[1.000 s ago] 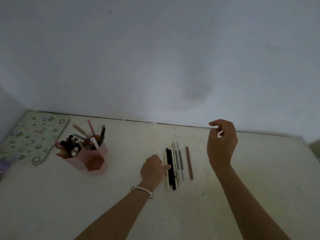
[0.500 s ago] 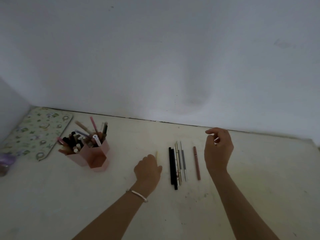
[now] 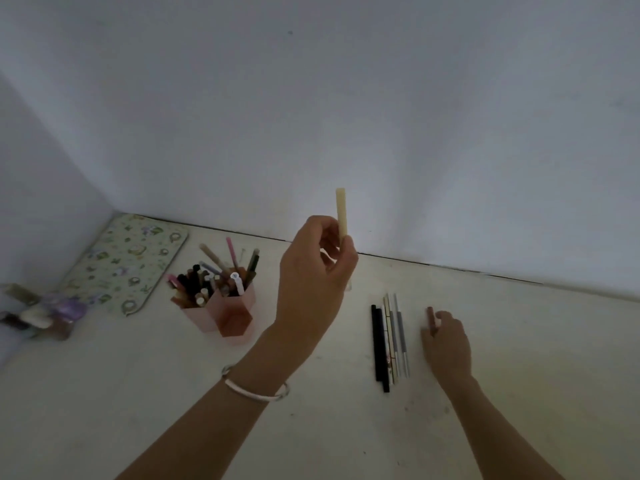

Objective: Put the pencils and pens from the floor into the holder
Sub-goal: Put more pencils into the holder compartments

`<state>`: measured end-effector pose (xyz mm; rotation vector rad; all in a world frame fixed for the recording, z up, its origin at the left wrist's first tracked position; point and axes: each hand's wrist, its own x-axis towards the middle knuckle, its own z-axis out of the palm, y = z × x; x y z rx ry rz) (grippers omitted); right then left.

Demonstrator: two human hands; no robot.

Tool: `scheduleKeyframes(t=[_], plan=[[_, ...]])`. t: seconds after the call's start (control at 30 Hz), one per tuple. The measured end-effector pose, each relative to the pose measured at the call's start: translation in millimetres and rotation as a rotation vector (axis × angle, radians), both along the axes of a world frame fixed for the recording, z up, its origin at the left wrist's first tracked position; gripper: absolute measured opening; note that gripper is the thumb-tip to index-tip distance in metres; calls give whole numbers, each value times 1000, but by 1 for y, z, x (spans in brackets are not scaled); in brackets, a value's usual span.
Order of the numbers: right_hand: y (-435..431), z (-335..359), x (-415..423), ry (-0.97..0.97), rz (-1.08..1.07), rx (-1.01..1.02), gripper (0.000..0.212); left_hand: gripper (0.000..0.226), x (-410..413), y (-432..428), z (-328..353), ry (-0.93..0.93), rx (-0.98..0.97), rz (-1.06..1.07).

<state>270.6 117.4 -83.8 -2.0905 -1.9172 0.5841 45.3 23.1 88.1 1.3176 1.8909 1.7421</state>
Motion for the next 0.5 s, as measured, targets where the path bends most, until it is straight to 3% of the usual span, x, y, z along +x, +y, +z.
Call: scheduleKeyframes(t=[0.1, 0.17, 0.23, 0.37, 0.5], plan=[[-1, 12, -21, 78, 55, 14, 47, 20, -16, -14, -1, 3, -21, -6], [3, 45, -46, 267, 95, 105, 66, 52, -36, -24, 4, 28, -29, 8], [5, 87, -79, 465, 147, 226, 70, 77, -67, -33, 8, 100, -59, 80], [-8, 154, -147, 676, 290, 490, 55, 69, -130, -45, 9, 194, -251, 232], [-35, 172, -201, 863, 372, 548, 48, 57, -154, -51, -14, 314, -377, 299]])
